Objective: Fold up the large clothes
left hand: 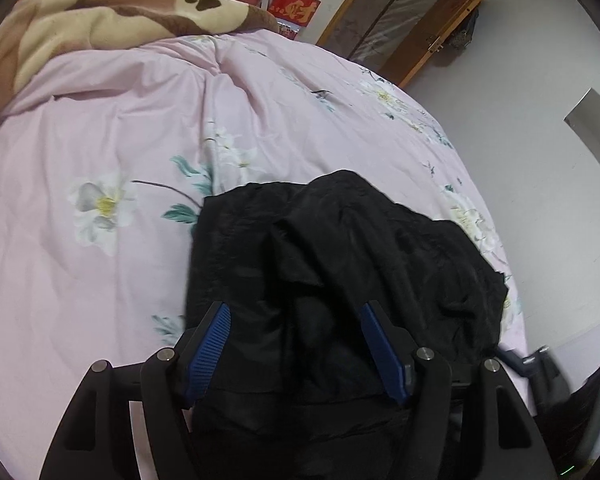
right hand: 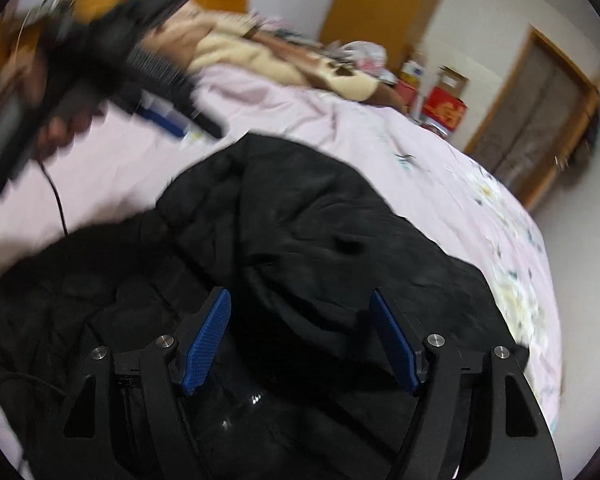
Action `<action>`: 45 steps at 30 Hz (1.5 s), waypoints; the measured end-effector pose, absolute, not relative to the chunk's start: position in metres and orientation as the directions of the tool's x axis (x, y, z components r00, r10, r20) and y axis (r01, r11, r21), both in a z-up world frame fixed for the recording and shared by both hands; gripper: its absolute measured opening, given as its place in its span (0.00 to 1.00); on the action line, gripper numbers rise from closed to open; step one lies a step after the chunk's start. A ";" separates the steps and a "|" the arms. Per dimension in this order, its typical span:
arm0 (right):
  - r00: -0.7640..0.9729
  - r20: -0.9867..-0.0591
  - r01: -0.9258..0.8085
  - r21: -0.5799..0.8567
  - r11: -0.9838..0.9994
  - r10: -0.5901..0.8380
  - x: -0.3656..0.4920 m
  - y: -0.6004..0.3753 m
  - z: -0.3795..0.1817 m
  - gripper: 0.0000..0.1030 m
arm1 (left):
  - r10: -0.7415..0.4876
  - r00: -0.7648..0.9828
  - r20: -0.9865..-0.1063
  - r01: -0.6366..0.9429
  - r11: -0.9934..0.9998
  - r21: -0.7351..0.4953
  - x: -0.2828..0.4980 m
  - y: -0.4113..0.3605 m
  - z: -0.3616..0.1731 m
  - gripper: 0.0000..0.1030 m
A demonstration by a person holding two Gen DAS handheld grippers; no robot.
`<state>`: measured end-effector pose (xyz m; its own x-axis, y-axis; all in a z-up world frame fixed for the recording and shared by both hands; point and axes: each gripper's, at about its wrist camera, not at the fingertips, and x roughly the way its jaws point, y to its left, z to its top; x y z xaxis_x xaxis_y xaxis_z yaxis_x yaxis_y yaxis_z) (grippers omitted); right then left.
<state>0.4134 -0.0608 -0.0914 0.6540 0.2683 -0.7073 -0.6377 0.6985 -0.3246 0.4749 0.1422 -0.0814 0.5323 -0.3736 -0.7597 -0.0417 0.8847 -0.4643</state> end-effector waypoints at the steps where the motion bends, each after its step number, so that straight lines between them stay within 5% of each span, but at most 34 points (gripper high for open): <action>1: 0.661 -0.711 -0.634 -0.359 0.685 0.239 0.419 -0.054 -0.100 0.70 | -0.384 0.525 -0.759 -0.036 0.881 -0.471 0.478 0.139 -0.082 0.66; 5: 0.684 -0.719 -0.585 -0.442 0.680 0.121 0.436 -0.047 -0.115 0.63 | -0.404 0.513 -0.757 -0.014 0.878 -0.478 0.486 0.131 -0.083 0.66; 7: 0.711 -0.695 -0.549 -0.455 0.701 0.106 0.442 -0.053 -0.109 0.26 | -0.439 0.505 -0.743 0.006 0.863 -0.506 0.491 0.125 -0.082 0.66; 10: 0.719 -0.687 -0.505 -0.411 0.759 0.106 0.455 -0.058 -0.091 0.05 | -0.467 0.503 -0.727 0.011 0.845 -0.535 0.499 0.119 -0.080 0.74; 15: 0.820 -0.562 -0.369 -0.371 0.852 0.111 0.465 -0.069 -0.041 0.05 | -0.557 0.528 -0.641 0.011 0.759 -0.651 0.514 0.113 -0.073 0.76; 20: 0.814 -0.554 -0.356 -0.241 0.903 0.174 0.464 -0.077 -0.018 0.04 | -0.545 0.557 -0.627 -0.038 0.738 -0.674 0.539 0.102 -0.074 0.78; 29: 0.749 -0.602 -0.481 -0.207 0.852 0.277 0.414 -0.066 -0.043 0.04 | -0.406 0.639 -0.653 -0.174 0.751 -0.637 0.560 0.134 -0.080 0.78; 38: 0.600 -0.751 -0.568 -0.157 0.808 0.275 0.399 -0.047 -0.113 0.04 | -0.324 0.583 -0.745 -0.215 0.823 -0.526 0.520 0.157 -0.094 0.78; 45: 0.608 -0.701 -0.481 0.050 0.875 0.374 0.409 -0.100 -0.081 0.24 | -0.333 0.626 -0.705 -0.025 0.895 -0.445 0.483 0.103 -0.045 0.78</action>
